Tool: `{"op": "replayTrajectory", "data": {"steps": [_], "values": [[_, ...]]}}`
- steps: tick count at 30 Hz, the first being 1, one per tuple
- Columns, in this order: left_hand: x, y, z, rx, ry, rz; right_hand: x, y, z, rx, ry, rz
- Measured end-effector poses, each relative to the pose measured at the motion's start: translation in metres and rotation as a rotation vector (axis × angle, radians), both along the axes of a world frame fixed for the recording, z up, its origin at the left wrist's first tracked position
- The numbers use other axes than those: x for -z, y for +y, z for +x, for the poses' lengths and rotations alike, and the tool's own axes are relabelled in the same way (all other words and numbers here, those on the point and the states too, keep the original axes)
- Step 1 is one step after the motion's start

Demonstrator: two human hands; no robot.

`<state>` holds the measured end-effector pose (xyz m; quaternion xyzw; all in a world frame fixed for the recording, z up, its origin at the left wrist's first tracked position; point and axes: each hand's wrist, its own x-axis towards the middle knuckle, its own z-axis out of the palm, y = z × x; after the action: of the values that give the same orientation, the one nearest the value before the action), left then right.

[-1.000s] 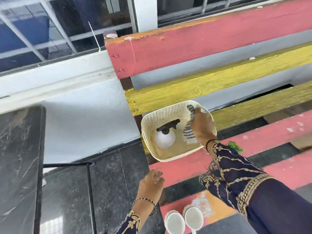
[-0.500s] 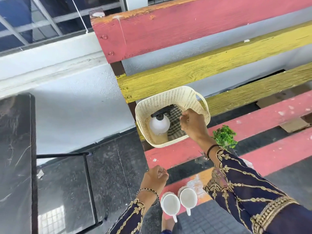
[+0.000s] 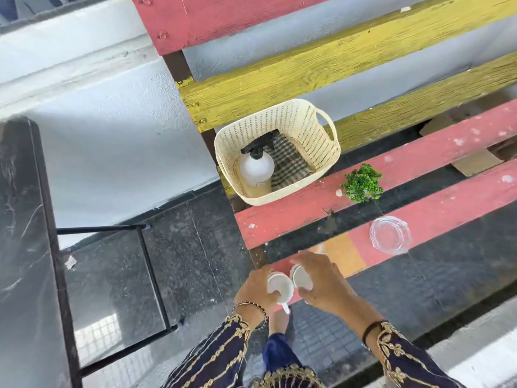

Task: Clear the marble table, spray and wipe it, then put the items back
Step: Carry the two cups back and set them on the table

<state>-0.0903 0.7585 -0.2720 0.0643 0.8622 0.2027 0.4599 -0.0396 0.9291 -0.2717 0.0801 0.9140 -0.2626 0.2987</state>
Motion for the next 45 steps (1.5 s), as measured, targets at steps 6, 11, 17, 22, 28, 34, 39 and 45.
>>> {"op": "replayTrajectory", "data": {"steps": [6, 11, 17, 22, 28, 34, 39, 45], "values": [[0.017, 0.004, 0.008, 0.039, 0.116, -0.086, 0.036, -0.007, 0.023, 0.018, 0.027, -0.007], [-0.006, -0.005, -0.001, 0.069, 0.132, -0.097, 0.014, -0.011, 0.005, 0.070, 0.122, -0.012], [-0.076, -0.056, -0.031, -0.026, 0.316, -0.005, -0.067, -0.048, -0.035, 0.080, 0.353, -0.046], [-0.129, -0.133, -0.049, -0.145, 0.443, 0.107, -0.132, -0.115, -0.058, 0.014, 0.513, -0.055], [-0.188, -0.262, -0.035, -0.285, 0.532, 0.191, -0.196, -0.232, -0.054, -0.011, 0.641, -0.145], [-0.245, -0.412, -0.003, -0.293, 0.668, 0.099, -0.238, -0.379, -0.033, -0.039, 0.683, -0.246], [-0.265, -0.548, 0.031, -0.293, 0.690, -0.041, -0.240, -0.520, -0.011, -0.125, 0.592, -0.271], [-0.253, -0.666, 0.063, -0.425, 0.616, -0.096, -0.237, -0.633, 0.014, -0.251, 0.418, -0.219]]}}
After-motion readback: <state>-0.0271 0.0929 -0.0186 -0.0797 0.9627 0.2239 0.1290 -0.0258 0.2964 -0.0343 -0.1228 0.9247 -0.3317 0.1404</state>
